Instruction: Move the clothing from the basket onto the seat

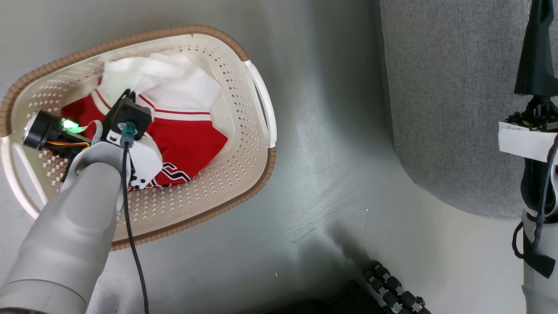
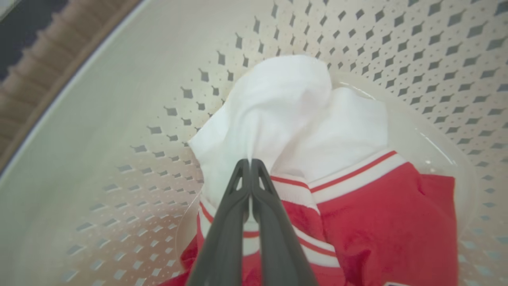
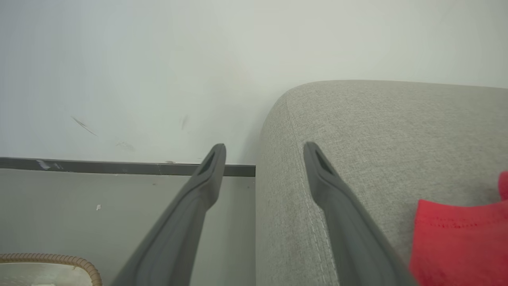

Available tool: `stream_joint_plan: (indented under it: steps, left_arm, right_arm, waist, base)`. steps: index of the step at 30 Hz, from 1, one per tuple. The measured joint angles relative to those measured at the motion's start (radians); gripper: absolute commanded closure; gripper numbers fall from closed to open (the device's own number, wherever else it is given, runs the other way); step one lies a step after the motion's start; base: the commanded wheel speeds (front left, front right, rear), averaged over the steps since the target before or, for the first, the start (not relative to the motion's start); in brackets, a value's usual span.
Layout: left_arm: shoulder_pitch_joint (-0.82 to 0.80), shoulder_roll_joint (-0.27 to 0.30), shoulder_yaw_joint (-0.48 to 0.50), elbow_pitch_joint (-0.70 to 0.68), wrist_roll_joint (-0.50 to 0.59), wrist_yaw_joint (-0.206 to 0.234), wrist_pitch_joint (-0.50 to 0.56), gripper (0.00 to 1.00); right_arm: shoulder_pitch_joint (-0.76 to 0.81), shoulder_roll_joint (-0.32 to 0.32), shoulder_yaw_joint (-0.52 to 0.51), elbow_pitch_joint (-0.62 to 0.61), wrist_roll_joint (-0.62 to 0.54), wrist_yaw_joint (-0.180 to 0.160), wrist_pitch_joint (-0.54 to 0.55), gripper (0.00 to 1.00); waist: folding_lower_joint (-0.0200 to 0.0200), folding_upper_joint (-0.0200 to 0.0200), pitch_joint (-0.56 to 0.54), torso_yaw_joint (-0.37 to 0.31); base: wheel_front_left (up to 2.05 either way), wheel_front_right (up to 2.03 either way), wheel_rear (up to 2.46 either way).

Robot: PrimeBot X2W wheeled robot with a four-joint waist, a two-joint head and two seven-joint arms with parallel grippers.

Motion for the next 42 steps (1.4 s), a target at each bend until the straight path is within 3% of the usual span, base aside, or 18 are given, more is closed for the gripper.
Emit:
stream_joint_plan:
  steps: [19, 42]
  left_arm:
    - [0.128, -0.044, -0.010, -0.150, -0.023, -0.008, -0.049, 1.00]
    - [0.364, -0.044, 0.005, -0.600, -0.090, 0.003, -0.052, 1.00]
  right_arm:
    - [0.005, 0.000, -0.043, 0.062, -0.055, 0.000, 0.000, 0.00]
    - [0.045, -0.001, -0.083, 0.109, -0.116, 0.000, 0.000, 0.00]
  waist:
    - [0.0000, 0.0000, -0.123, 0.052]
    - [0.0000, 0.0000, -0.356, 0.127]
  base:
    - [0.00, 0.00, 0.00]
    - [0.00, 0.00, 0.00]
